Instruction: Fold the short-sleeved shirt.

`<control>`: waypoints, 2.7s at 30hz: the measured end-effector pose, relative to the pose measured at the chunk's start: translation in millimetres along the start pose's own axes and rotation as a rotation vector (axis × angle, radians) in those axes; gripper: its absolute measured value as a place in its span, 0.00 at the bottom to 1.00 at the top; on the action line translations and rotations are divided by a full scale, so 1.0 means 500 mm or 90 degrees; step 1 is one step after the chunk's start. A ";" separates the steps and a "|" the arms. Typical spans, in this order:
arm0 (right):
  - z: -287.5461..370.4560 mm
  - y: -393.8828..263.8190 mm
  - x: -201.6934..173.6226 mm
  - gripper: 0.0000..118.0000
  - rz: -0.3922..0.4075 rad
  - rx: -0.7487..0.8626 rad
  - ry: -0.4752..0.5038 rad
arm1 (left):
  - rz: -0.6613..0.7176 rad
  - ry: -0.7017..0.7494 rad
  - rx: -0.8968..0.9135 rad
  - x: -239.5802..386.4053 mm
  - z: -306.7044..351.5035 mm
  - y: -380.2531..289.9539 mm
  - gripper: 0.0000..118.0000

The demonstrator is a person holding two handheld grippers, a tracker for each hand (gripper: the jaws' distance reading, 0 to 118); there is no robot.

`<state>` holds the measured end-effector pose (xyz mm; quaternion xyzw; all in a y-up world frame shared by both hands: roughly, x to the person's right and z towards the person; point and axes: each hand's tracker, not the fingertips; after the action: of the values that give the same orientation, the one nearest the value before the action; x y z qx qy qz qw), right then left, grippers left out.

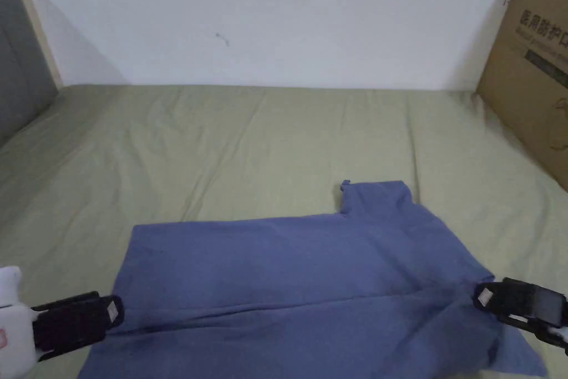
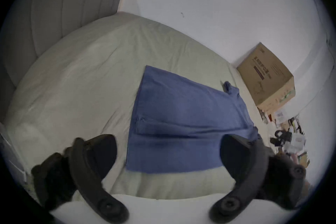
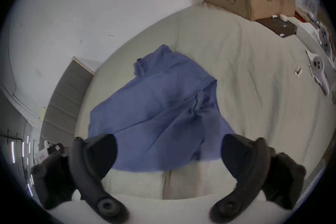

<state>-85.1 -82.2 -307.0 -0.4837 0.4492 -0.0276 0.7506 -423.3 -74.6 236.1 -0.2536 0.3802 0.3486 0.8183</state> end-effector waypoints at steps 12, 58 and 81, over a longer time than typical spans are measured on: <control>0.076 -0.052 -0.014 0.00 0.014 0.003 0.057 | 0.041 0.103 -0.108 -0.082 -0.110 -0.055 0.84; 0.128 -0.198 0.176 0.04 0.075 -0.202 -0.221 | -0.033 0.079 -0.176 -0.109 0.035 -0.143 0.02; 0.017 -0.043 -0.145 0.06 0.196 0.046 -0.007 | -0.107 0.035 -0.021 0.103 -0.042 0.044 0.02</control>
<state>-114.0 -53.2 -242.7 -0.3818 0.5130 0.0744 0.7652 -425.3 -55.8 179.5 -0.3076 0.3742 0.2775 0.8297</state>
